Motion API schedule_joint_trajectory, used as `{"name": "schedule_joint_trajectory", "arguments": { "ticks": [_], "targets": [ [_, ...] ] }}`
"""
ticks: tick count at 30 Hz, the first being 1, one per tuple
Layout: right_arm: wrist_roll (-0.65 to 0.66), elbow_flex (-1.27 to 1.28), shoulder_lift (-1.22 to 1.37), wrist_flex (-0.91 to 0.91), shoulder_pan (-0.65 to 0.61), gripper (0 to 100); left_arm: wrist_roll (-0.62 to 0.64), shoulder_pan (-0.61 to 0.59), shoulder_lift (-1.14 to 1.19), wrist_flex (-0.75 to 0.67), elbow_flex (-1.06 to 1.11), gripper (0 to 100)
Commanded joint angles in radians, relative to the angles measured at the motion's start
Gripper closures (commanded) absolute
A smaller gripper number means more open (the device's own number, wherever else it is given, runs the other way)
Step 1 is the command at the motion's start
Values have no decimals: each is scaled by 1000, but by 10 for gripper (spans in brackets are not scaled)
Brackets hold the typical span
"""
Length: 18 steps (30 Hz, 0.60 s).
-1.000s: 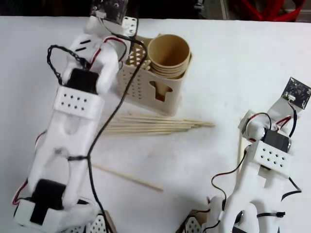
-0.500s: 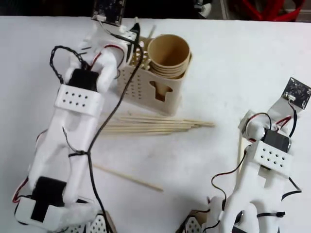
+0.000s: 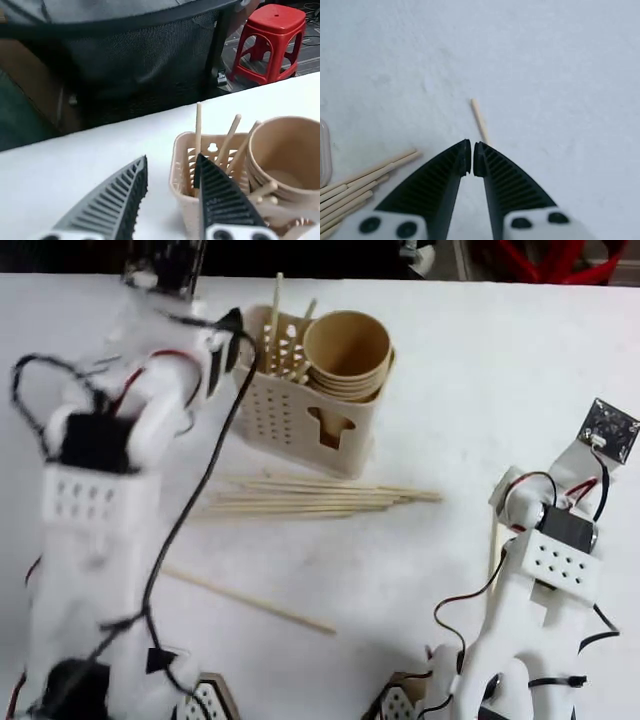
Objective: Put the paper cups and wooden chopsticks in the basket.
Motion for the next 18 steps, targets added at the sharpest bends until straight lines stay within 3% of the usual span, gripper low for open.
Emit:
{"name": "schedule_joint_trajectory", "arguments": {
  "ticks": [1, 6, 14, 18],
  "targets": [
    [11, -11, -15, -18, -8, 971, -98, -30, -176, 35, 86, 856],
    [12, -11, -18, -18, -8, 971, -109, -104, -349, 11, 296, 980],
    [17, -38, -25, -12, -7, 971, -100, -274, -647, 8, 609, 971],
    [100, -91, -25, 39, -4, 971, -41, -384, -766, 8, 767, 967]
  ]
}}
